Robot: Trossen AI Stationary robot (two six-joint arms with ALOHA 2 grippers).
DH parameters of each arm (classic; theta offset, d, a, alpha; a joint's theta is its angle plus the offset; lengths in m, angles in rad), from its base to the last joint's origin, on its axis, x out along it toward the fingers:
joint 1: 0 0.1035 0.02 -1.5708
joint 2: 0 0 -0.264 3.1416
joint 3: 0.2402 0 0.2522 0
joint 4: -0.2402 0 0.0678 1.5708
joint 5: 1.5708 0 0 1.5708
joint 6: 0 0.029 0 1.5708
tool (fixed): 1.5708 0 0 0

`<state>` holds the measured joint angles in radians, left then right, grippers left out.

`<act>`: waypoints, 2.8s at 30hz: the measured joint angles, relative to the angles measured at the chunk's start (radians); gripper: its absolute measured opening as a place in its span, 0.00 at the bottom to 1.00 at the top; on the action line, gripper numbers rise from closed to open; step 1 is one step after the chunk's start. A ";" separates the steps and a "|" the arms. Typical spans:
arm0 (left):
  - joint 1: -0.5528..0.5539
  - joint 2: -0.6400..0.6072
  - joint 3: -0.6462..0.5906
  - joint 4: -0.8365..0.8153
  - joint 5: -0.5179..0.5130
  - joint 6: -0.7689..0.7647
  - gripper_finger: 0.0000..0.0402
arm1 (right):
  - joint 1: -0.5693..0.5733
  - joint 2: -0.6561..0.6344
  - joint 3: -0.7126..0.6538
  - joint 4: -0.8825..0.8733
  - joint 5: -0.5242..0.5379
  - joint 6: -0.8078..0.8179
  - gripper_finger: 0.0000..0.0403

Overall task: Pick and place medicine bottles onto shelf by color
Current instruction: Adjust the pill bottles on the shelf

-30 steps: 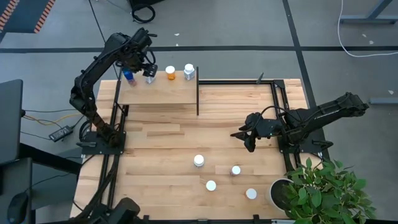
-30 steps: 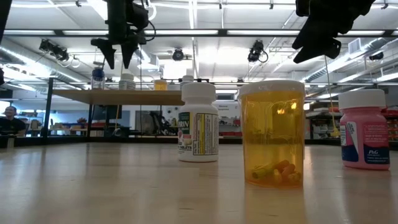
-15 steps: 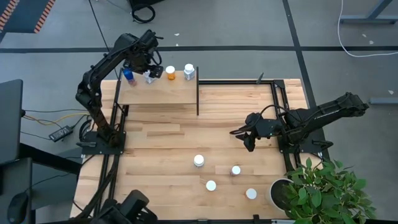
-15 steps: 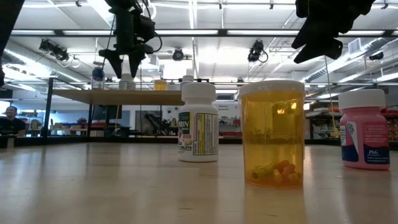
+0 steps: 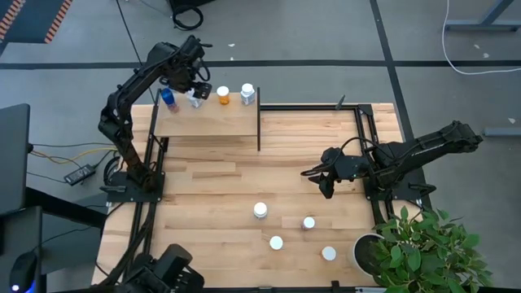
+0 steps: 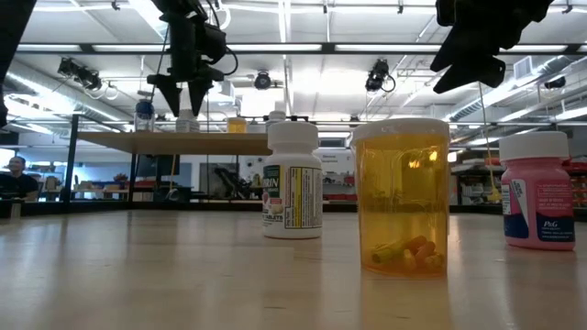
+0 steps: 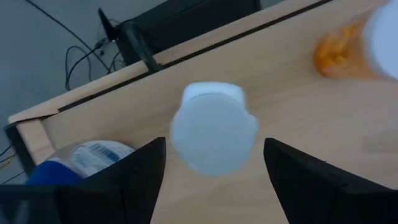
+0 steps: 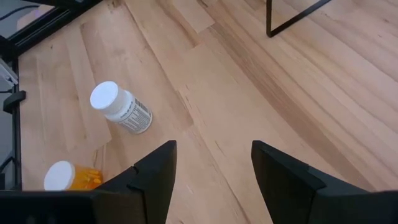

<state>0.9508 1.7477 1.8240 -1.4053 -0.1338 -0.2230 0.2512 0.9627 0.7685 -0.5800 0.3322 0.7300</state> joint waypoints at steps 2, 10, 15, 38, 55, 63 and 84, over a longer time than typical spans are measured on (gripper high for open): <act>0.000 0.000 0.000 0.010 0.001 0.000 0.70 | 0.000 0.000 0.000 0.000 0.000 0.000 0.54; 0.002 0.000 0.000 0.012 0.000 -0.070 0.70 | 0.000 0.000 0.000 0.000 0.000 0.000 0.54; 0.001 0.000 0.000 0.003 0.000 -0.124 0.70 | 0.000 0.000 0.000 0.000 0.000 0.000 0.54; -0.031 0.055 -0.001 -0.025 0.009 -0.157 0.63 | 0.000 0.000 0.000 0.008 0.000 0.008 0.54; -0.031 0.055 0.001 -0.069 0.008 -0.237 0.61 | 0.001 0.000 0.000 0.008 0.000 0.003 0.54; -0.036 0.055 0.108 -0.168 0.008 -0.213 0.62 | 0.001 0.000 0.000 0.013 0.000 -0.024 0.54; 0.031 -0.031 0.300 -0.166 -0.125 -0.238 0.63 | 0.001 0.000 0.000 0.014 -0.021 -0.040 0.54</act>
<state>0.9815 1.7164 2.1241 -1.5717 -0.2589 -0.4613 0.2518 0.9627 0.7685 -0.5663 0.3117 0.6903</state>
